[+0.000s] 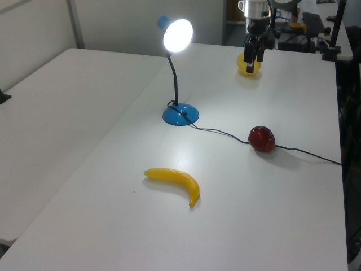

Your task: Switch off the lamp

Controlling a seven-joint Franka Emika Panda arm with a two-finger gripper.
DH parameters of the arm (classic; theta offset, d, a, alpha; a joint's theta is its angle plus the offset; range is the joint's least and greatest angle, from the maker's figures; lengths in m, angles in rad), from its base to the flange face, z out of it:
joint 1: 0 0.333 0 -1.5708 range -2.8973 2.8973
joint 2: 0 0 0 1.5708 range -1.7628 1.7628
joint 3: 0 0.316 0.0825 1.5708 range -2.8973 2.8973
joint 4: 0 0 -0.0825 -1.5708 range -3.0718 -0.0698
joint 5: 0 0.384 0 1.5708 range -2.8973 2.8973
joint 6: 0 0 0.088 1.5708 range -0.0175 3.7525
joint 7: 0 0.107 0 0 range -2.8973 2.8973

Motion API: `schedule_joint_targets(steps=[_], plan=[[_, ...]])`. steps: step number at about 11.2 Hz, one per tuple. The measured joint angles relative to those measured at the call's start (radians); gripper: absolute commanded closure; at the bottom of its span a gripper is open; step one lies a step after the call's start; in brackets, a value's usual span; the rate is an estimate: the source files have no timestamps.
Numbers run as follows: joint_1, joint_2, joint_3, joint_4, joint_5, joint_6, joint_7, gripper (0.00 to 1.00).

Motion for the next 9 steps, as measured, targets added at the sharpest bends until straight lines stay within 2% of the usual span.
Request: schedule_joint_targets(steps=[9], plan=[[0.001, 0.011, 0.0, 0.01, -0.001, 0.001, -0.002, 0.0]])
